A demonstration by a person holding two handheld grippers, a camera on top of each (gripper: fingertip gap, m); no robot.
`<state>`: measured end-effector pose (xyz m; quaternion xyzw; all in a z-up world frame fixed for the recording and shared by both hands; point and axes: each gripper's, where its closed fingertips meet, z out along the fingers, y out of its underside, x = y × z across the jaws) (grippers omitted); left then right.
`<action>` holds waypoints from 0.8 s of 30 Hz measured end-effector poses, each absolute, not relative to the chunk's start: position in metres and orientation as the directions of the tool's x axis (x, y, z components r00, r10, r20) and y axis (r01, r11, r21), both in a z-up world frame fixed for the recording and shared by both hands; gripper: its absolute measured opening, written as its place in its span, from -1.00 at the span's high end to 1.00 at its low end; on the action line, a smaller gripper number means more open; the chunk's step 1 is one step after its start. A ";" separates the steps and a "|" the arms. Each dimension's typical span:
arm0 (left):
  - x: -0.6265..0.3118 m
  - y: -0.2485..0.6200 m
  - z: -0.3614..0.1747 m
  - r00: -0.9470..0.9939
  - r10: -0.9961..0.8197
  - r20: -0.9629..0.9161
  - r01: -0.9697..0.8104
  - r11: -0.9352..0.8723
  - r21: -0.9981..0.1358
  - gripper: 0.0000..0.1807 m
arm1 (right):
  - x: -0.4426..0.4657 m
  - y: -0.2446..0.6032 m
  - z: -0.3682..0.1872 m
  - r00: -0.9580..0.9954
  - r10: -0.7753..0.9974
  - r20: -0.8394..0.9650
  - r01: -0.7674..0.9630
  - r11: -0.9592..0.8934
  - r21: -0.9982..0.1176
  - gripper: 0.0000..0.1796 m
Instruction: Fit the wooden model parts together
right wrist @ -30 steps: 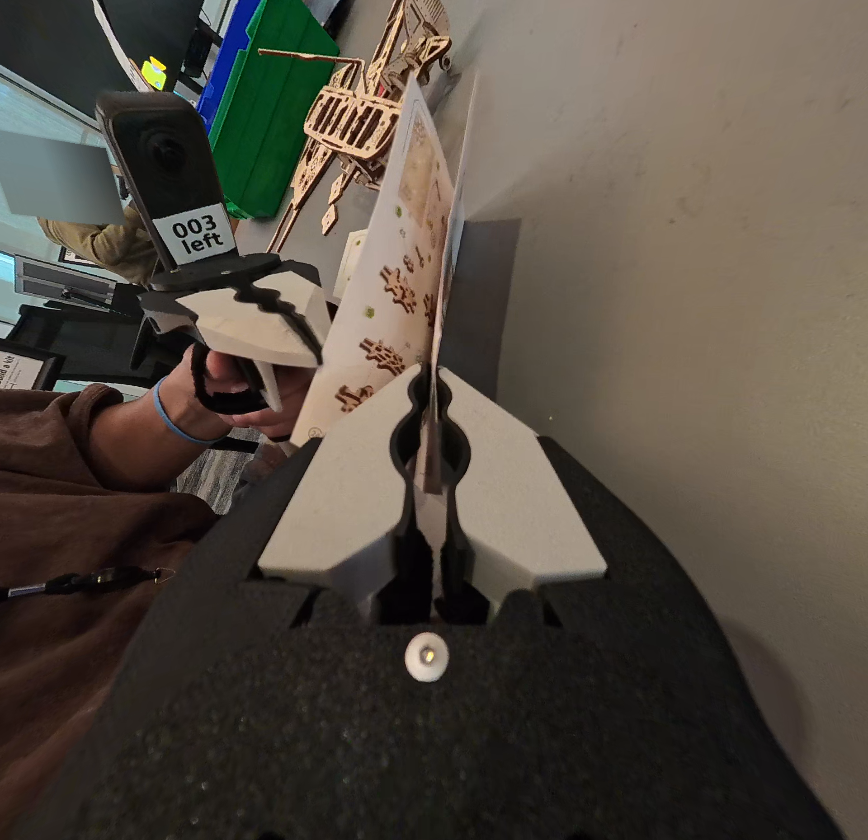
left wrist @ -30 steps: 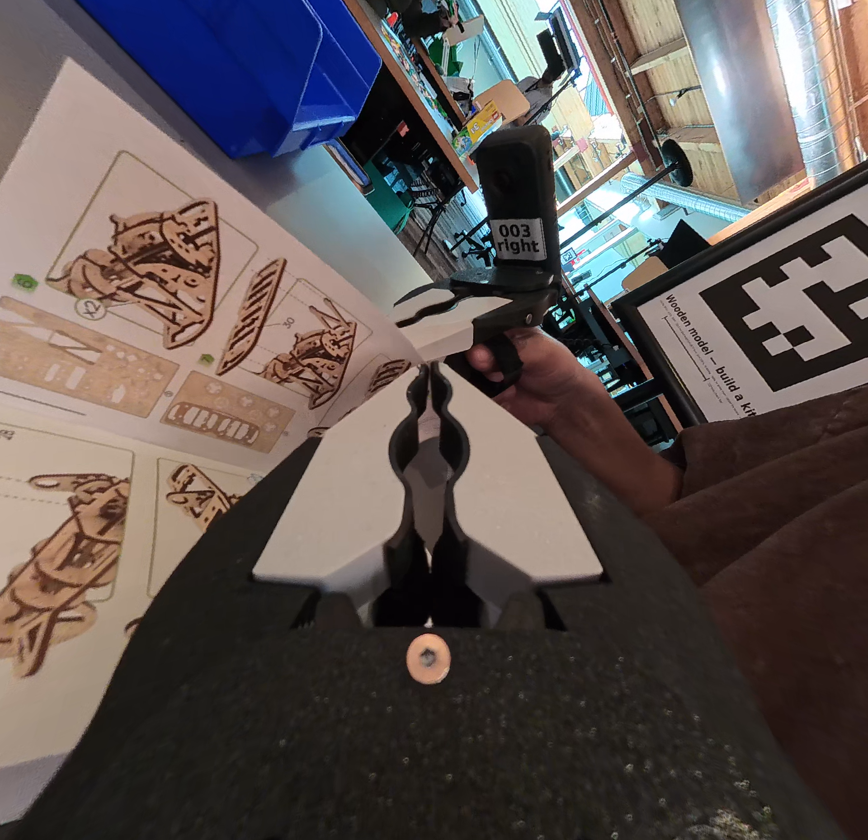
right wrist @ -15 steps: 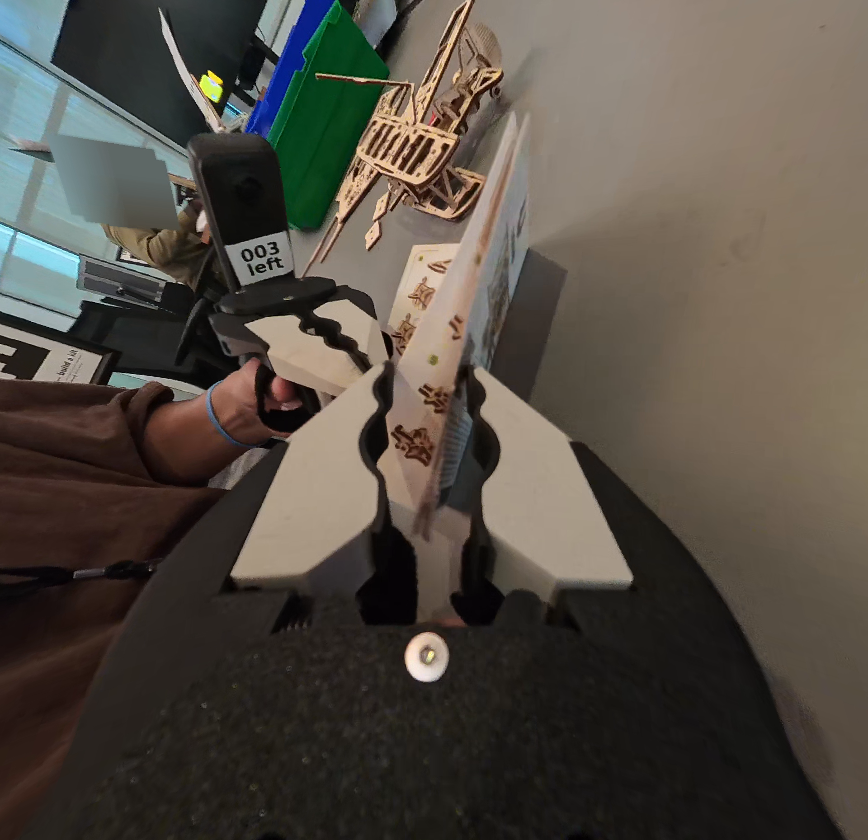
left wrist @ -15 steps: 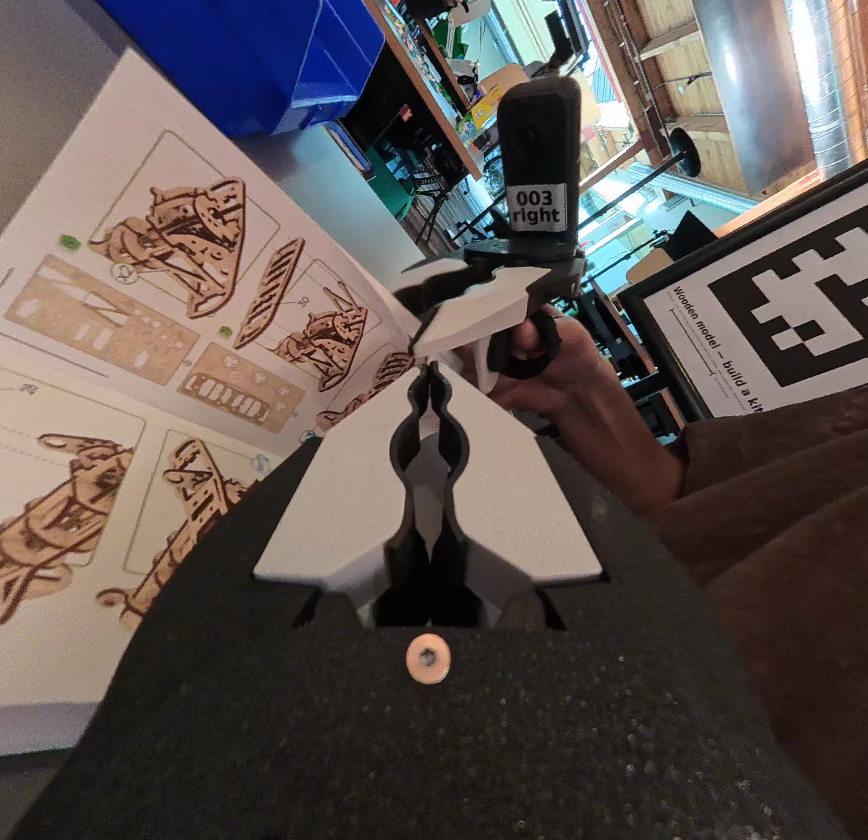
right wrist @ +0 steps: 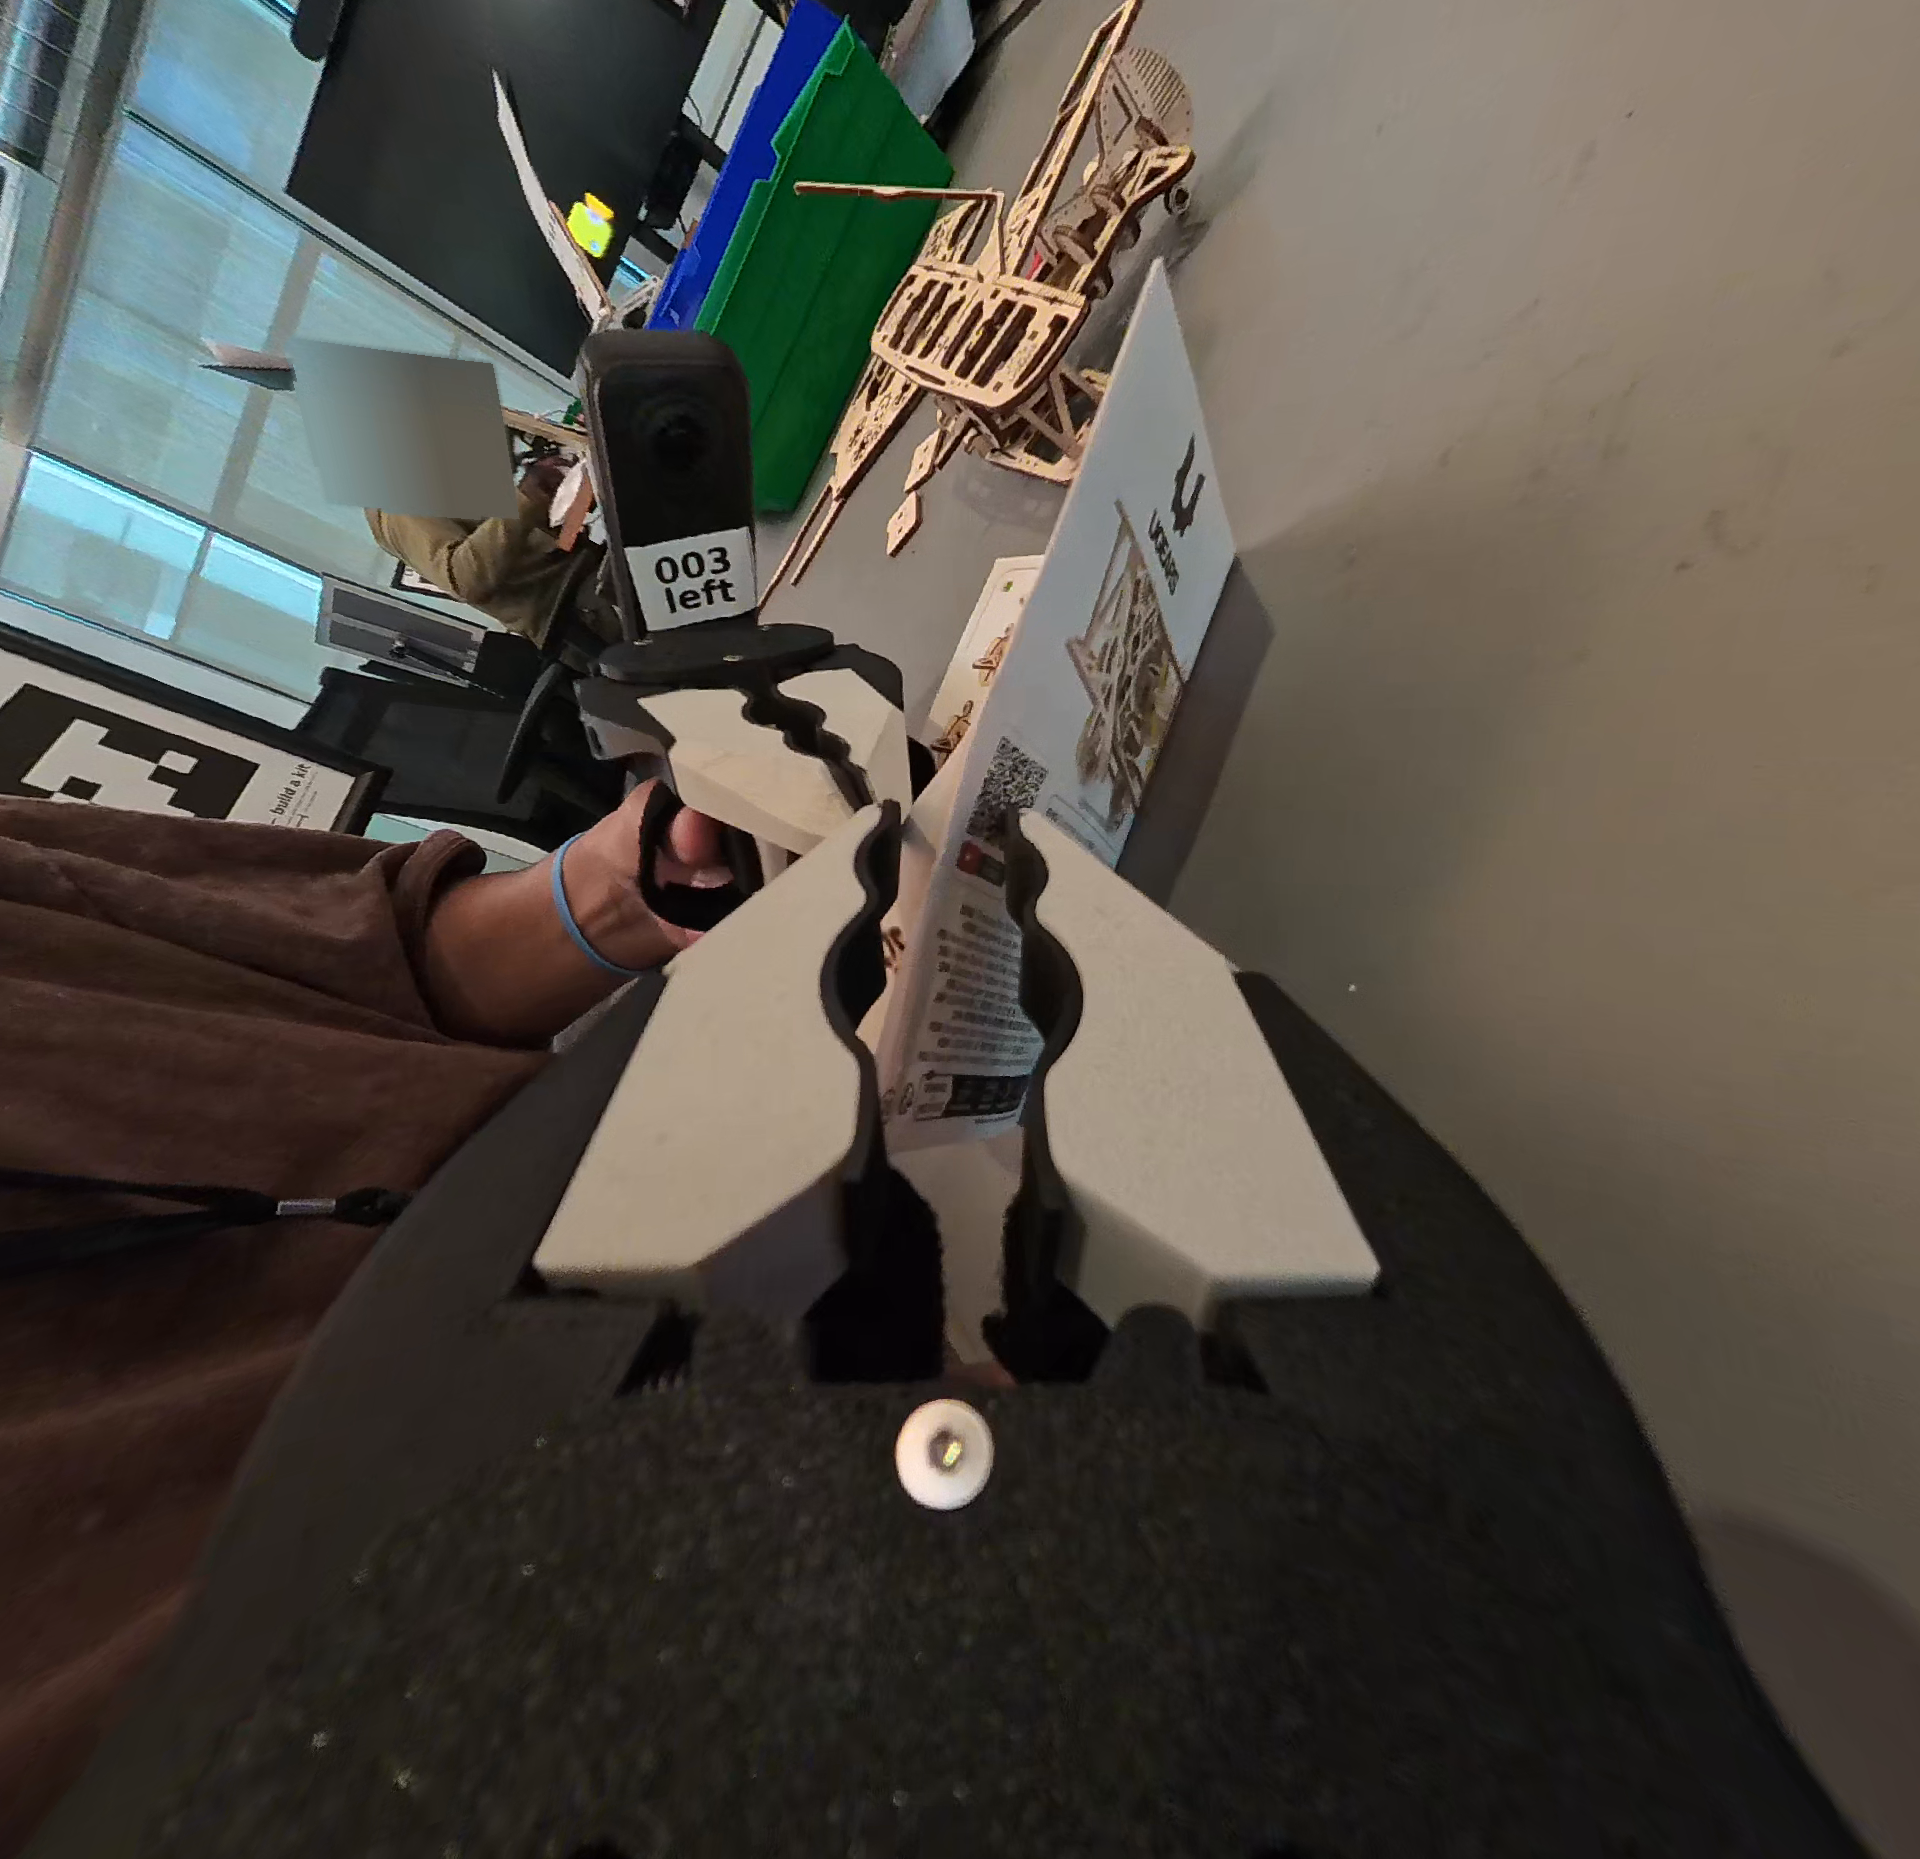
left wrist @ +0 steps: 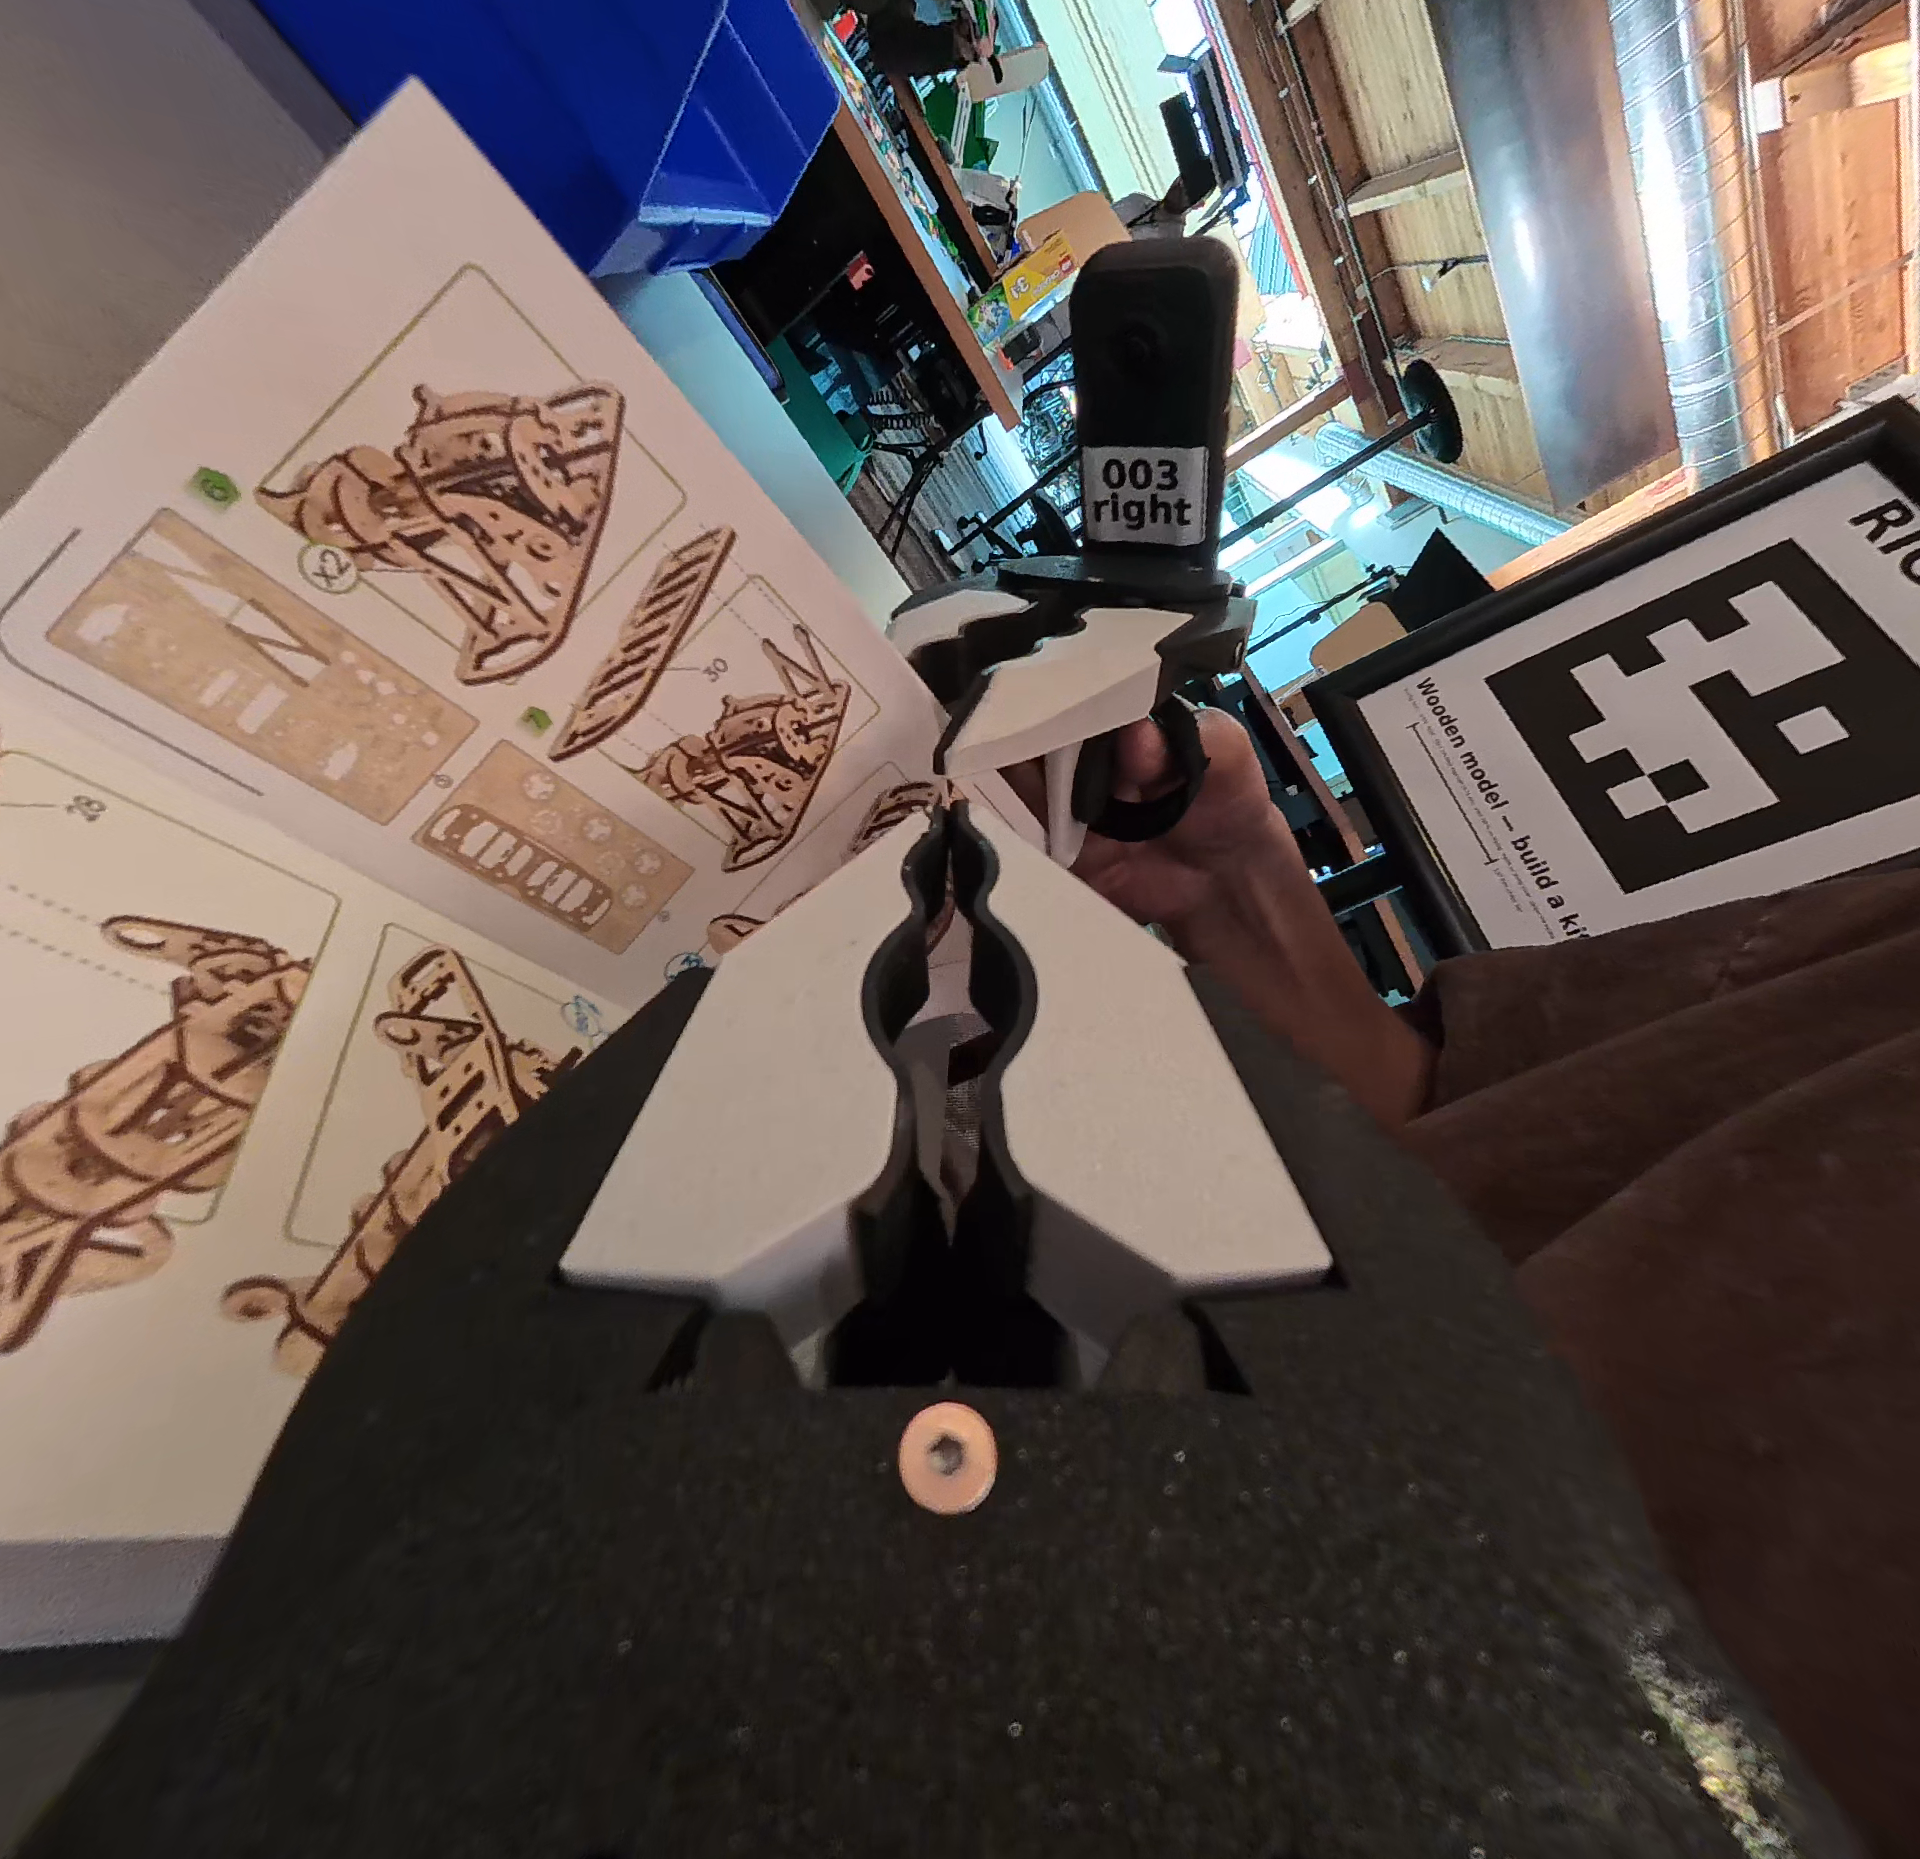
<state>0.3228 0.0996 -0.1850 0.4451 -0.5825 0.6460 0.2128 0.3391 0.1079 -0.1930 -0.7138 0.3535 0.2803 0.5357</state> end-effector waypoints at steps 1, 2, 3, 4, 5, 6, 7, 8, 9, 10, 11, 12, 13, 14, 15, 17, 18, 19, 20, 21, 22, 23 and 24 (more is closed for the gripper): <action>0.323 0.100 -0.185 -0.510 -0.238 0.826 -0.796 -0.233 -0.559 1.00 | 0.339 0.108 -0.192 0.587 -0.194 -0.786 -0.809 -0.173 -0.562 0.80; 0.322 0.100 -0.184 -0.509 -0.233 0.829 -0.797 -0.237 -0.556 1.00 | 0.338 0.108 -0.192 0.582 -0.183 -0.793 -0.813 -0.171 -0.557 0.80; 0.322 0.100 -0.184 -0.508 -0.224 0.832 -0.799 -0.236 -0.552 1.00 | 0.337 0.108 -0.192 0.577 -0.174 -0.798 -0.816 -0.172 -0.552 0.80; 0.321 0.100 -0.184 -0.508 -0.215 0.834 -0.803 -0.233 -0.549 1.00 | 0.337 0.108 -0.192 0.575 -0.167 -0.801 -0.817 -0.173 -0.550 0.81; 0.320 0.100 -0.184 -0.507 -0.210 0.836 -0.805 -0.231 -0.547 1.00 | 0.336 0.108 -0.192 0.573 -0.163 -0.803 -0.818 -0.174 -0.548 0.82; 0.319 0.100 -0.183 -0.506 -0.205 0.838 -0.807 -0.231 -0.544 1.00 | 0.336 0.109 -0.192 0.571 -0.158 -0.806 -0.819 -0.174 -0.546 0.82; 0.319 0.100 -0.182 -0.505 -0.195 0.841 -0.809 -0.233 -0.540 1.00 | 0.335 0.109 -0.191 0.566 -0.149 -0.811 -0.823 -0.171 -0.542 0.82; 0.318 0.099 -0.182 -0.502 -0.185 0.845 -0.813 -0.233 -0.534 1.00 | 0.335 0.109 -0.191 0.560 -0.142 -0.816 -0.826 -0.171 -0.537 0.82; 0.318 0.100 -0.183 -0.499 -0.189 0.846 -0.815 -0.230 -0.532 1.00 | 0.335 0.109 -0.192 0.558 -0.142 -0.818 -0.828 -0.171 -0.535 0.82; 0.318 0.100 -0.182 -0.501 -0.189 0.844 -0.813 -0.233 -0.535 1.00 | 0.335 0.109 -0.192 0.557 -0.139 -0.819 -0.828 -0.168 -0.535 0.82; 0.318 0.100 -0.182 -0.503 -0.187 0.844 -0.813 -0.231 -0.535 1.00 | 0.335 0.109 -0.192 0.554 -0.138 -0.821 -0.830 -0.167 -0.532 0.82; 0.317 0.099 -0.182 -0.504 -0.181 0.845 -0.815 -0.226 -0.534 1.00 | 0.335 0.109 -0.192 0.554 -0.136 -0.822 -0.830 -0.167 -0.532 0.82; 0.317 0.099 -0.182 -0.502 -0.177 0.846 -0.817 -0.224 -0.531 1.00 | 0.335 0.109 -0.192 0.553 -0.134 -0.822 -0.831 -0.165 -0.532 0.82; 0.316 0.099 -0.181 -0.499 -0.172 0.849 -0.819 -0.225 -0.528 1.00 | 0.335 0.109 -0.192 0.550 -0.130 -0.825 -0.833 -0.162 -0.529 0.82; 0.315 0.099 -0.181 -0.496 -0.164 0.852 -0.823 -0.223 -0.522 1.00 | 0.336 0.108 -0.192 0.546 -0.130 -0.828 -0.835 -0.159 -0.526 0.82; 0.315 0.099 -0.182 -0.494 -0.170 0.853 -0.824 -0.220 -0.521 1.00 | 0.337 0.107 -0.192 0.543 -0.126 -0.830 -0.837 -0.157 -0.524 0.82; 0.315 0.098 -0.182 -0.495 -0.170 0.852 -0.824 -0.218 -0.523 1.00 | 0.337 0.107 -0.192 0.541 -0.121 -0.832 -0.839 -0.155 -0.522 0.82; 0.315 0.098 -0.183 -0.495 -0.176 0.851 -0.824 -0.215 -0.524 1.00 | 0.337 0.107 -0.192 0.539 -0.120 -0.834 -0.840 -0.154 -0.521 0.82; 0.315 0.098 -0.184 -0.494 -0.183 0.850 -0.825 -0.212 -0.525 1.00 | 0.337 0.107 -0.192 0.539 -0.118 -0.834 -0.840 -0.154 -0.521 0.82; 0.315 0.098 -0.185 -0.495 -0.186 0.849 -0.824 -0.208 -0.526 1.00 | 0.337 0.107 -0.192 0.539 -0.115 -0.834 -0.840 -0.155 -0.521 0.82; 0.315 0.097 -0.186 -0.495 -0.193 0.847 -0.824 -0.205 -0.529 1.00 | 0.336 0.107 -0.192 0.539 -0.113 -0.835 -0.839 -0.155 -0.521 0.82; 0.315 0.097 -0.187 -0.497 -0.200 0.844 -0.823 -0.201 -0.532 1.00 | 0.336 0.107 -0.192 0.539 -0.114 -0.834 -0.839 -0.156 -0.521 0.82; 0.315 0.096 -0.186 -0.501 -0.201 0.842 -0.821 -0.200 -0.536 1.00 | 0.337 0.107 -0.192 0.540 -0.117 -0.833 -0.839 -0.155 -0.522 0.82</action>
